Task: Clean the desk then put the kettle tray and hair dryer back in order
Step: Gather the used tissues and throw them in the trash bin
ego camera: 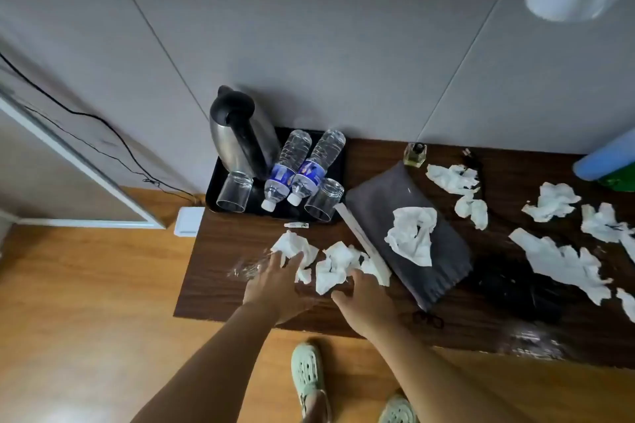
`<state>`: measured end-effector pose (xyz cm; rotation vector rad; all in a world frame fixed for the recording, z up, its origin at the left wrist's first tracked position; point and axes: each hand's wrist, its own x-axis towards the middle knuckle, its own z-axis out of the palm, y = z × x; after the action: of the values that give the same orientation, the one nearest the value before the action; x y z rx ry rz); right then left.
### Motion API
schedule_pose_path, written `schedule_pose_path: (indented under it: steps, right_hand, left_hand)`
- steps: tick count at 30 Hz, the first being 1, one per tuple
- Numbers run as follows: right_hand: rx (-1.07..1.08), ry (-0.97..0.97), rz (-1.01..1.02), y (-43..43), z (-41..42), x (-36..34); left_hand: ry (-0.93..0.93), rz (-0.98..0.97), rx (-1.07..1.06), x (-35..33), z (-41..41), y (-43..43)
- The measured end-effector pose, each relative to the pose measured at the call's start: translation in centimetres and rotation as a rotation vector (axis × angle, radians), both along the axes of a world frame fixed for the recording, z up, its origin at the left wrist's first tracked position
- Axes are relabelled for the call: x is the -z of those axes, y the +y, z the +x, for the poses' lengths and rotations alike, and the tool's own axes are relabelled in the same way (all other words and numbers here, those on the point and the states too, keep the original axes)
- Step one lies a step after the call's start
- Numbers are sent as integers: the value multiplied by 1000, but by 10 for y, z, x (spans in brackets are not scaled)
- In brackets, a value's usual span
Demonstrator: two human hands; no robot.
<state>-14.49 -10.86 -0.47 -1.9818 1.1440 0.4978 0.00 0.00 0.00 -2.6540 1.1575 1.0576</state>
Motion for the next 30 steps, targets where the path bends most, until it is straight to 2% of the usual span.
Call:
schedule_pose_path:
  steps: [5, 10, 14, 19, 24, 27, 30]
  right_hand:
    - [161, 153, -134, -4, 25, 30]
    - [152, 244, -223, -14, 32, 52]
    - [143, 238, -306, -14, 36, 67]
    - [135, 194, -375, -10, 40, 82]
    - [143, 61, -358, -9, 42, 86]
    - [183, -73, -272, -7, 43, 92]
    - [330, -193, -97, -6, 44, 92]
  left_hand:
    - [-53, -27, -10, 36, 14, -15]
    - [-50, -84, 3, 62, 18, -27]
    - [-61, -143, 11, 73, 17, -33]
    - [-59, -171, 65, 83, 12, -34]
    - [40, -263, 79, 90, 10, -33]
    - [126, -330, 45, 91, 7, -33]
    - [181, -344, 23, 85, 2, -34]
